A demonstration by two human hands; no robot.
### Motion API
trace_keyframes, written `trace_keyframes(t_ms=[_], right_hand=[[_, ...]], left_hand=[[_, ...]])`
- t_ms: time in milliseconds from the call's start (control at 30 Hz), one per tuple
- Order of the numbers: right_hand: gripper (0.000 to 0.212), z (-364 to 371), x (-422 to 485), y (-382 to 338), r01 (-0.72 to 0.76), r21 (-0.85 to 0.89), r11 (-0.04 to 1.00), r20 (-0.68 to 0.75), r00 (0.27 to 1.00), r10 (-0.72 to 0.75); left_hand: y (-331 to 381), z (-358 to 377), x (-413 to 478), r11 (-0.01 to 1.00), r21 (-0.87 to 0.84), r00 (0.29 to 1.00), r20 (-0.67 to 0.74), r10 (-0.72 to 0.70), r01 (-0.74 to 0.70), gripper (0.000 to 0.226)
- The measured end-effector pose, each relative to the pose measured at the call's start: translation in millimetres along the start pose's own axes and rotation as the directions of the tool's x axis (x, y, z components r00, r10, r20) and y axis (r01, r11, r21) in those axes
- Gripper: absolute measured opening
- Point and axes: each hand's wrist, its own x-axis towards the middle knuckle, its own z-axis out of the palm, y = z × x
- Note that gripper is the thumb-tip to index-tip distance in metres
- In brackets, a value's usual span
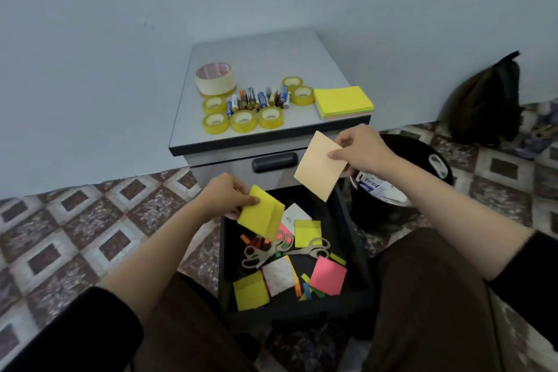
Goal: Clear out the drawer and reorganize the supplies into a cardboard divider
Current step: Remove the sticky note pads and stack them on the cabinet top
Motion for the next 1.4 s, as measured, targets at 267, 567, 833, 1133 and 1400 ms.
trace_keyframes(t_ms=[267,567,833,1133,1400], right_hand=[[0.027,-79.7,31.3,-41.1,-0.023,0.325,0.946,-0.169,0.982,0.081],[0.01,-107.0,87.5,-28.3,-0.049,0.475,0.879,-0.313,0.924,0.221],[0.023,-79.3,105.2,7.6,-0.186,0.467,0.864,-0.216,0.924,0.316],[0.013,-73.2,113.3,16.5,-0.187,0.372,0.909,-0.226,0.932,0.284],[0.013,-73.4,113.4,21.3,-0.185,0.346,0.92,-0.279,0.916,0.289]], left_hand=[[71.4,-41.4,6.6,0.974,-0.07,0.976,0.021,0.219,-0.217,0.029],[125.1,-84.6,47.0,0.89,-0.392,0.965,-0.203,0.164,-0.233,0.013],[126.7,-82.2,74.7,0.793,-0.592,0.989,-0.113,0.099,-0.147,0.007],[132.5,-74.7,75.8,0.781,-0.61,0.991,-0.08,0.11,-0.136,0.014],[140.0,-72.9,79.7,0.76,-0.638,0.992,-0.076,0.099,-0.125,0.015]])
